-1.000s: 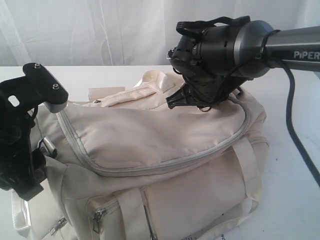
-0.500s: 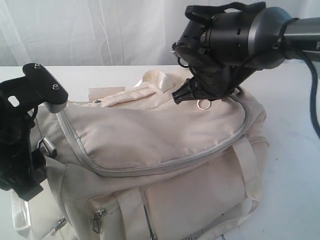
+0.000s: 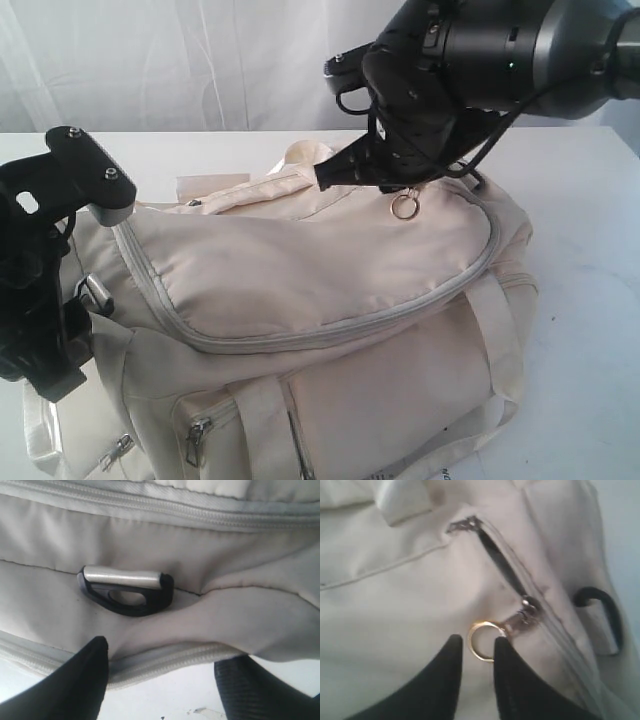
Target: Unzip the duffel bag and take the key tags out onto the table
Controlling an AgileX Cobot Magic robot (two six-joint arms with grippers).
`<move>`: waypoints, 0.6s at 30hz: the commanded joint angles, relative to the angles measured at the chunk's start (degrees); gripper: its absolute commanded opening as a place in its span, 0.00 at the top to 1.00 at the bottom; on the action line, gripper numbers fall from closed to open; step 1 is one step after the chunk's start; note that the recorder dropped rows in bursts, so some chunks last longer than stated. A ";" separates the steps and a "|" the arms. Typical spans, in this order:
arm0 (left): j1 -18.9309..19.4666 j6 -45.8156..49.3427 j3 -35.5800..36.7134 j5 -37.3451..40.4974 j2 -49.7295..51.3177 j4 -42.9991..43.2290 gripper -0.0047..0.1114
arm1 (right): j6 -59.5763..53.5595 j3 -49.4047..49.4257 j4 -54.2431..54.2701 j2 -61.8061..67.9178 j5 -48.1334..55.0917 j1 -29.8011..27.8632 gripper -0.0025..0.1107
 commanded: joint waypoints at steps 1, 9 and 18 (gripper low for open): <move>0.06 -0.40 -0.19 1.30 -0.46 -2.29 0.40 | -0.31 0.12 2.65 1.81 -4.44 0.00 0.47; 0.06 -0.40 -0.19 1.30 -0.46 -2.29 0.40 | 0.35 0.12 0.20 6.65 -1.88 0.00 0.36; 0.06 -0.40 -0.19 1.18 -0.46 -2.33 0.40 | 5.89 0.12 -7.27 8.02 0.53 -0.10 0.36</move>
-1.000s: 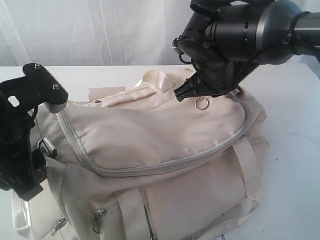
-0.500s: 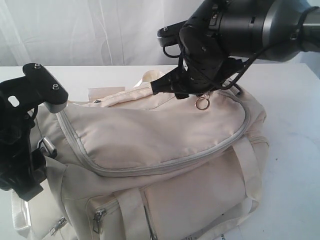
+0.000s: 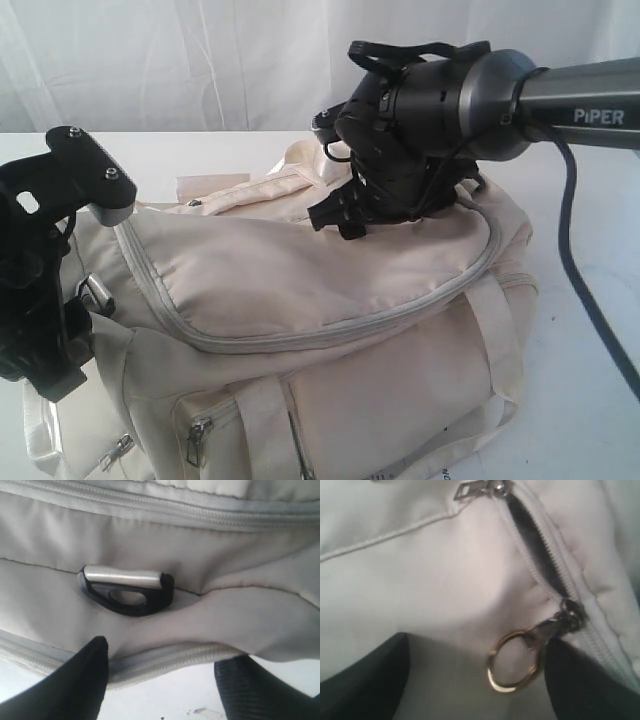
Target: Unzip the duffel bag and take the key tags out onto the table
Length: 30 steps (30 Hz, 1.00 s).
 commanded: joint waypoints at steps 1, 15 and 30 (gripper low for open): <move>0.06 -0.40 -0.19 1.18 -0.46 -2.23 0.40 | 2.39 0.12 -5.05 0.24 1.52 -0.10 0.36; 0.06 -0.40 -0.19 1.18 -0.46 -2.35 0.40 | 3.52 0.12 1.63 3.47 3.52 -0.74 0.44; 0.06 -0.40 -0.19 1.18 -0.46 -2.47 0.40 | 3.28 0.12 5.10 4.01 4.77 -2.36 0.77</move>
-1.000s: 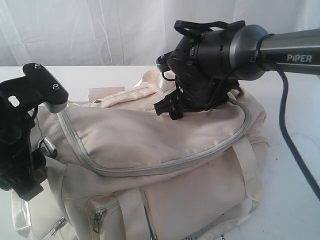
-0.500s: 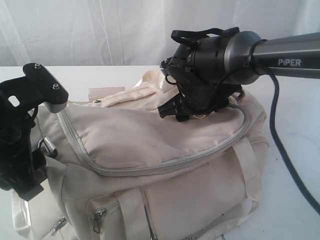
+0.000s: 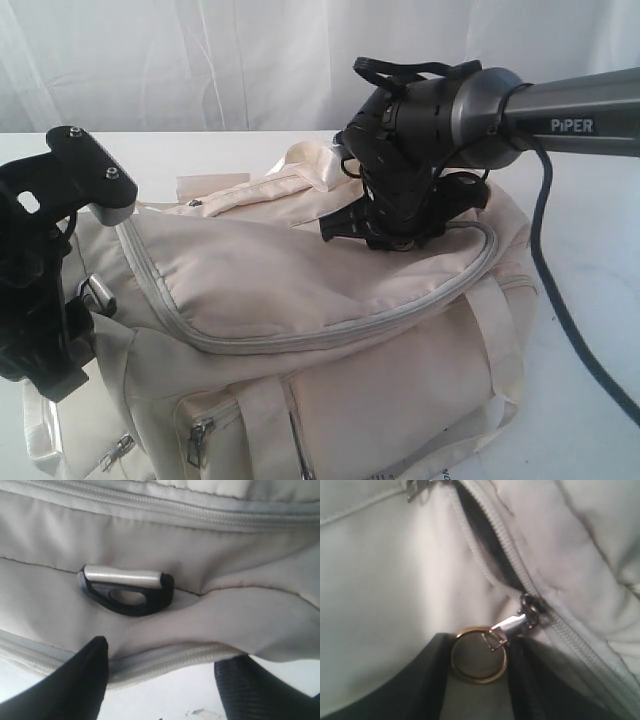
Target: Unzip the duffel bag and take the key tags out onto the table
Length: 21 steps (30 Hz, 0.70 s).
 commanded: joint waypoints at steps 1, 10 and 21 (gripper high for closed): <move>0.06 -0.40 -0.19 1.29 -0.46 -2.14 0.40 | -0.17 0.25 0.00 0.45 3.43 -0.38 0.80; 0.06 -0.40 -0.19 1.29 -0.46 -2.14 0.40 | -1.56 0.25 -2.33 -1.55 7.05 -0.38 0.98; 0.06 -0.40 -0.19 1.29 -0.46 -2.14 0.40 | -7.93 0.25 -3.29 -9.55 7.82 -0.38 0.98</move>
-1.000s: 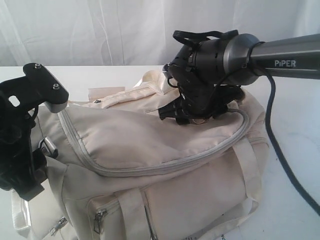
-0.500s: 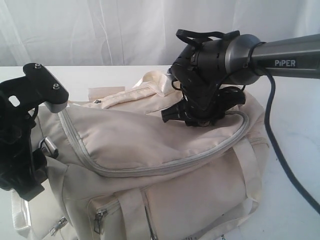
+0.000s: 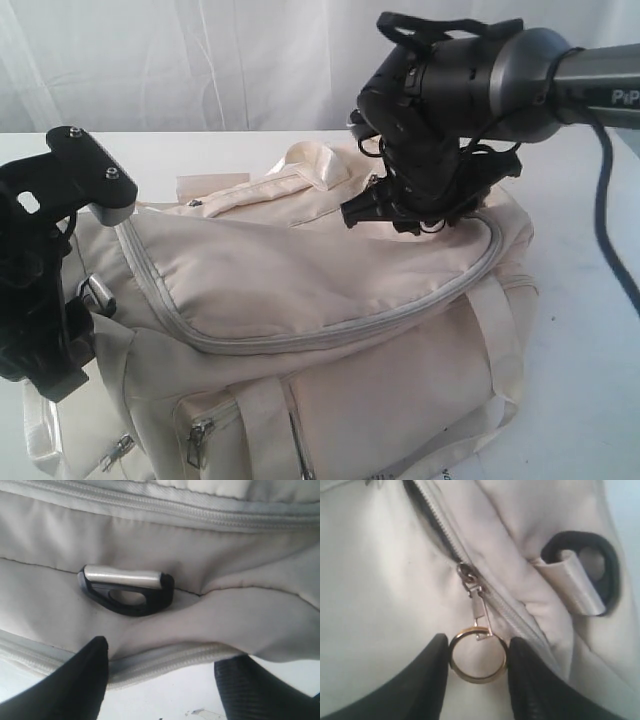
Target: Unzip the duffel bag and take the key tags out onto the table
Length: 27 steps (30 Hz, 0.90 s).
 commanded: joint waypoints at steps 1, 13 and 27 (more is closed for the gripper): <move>0.06 -0.40 -0.19 1.29 -0.46 -2.14 0.40 | -2.90 0.13 -1.31 -4.35 1.36 -0.38 0.98; 0.06 -0.40 -0.19 1.29 -0.46 -2.14 0.40 | -8.95 0.13 -1.45 -10.37 7.06 -0.38 0.98; 0.06 -0.40 -0.19 1.44 -0.46 -2.16 0.40 | -13.17 0.13 -1.09 -11.61 12.51 -0.38 0.98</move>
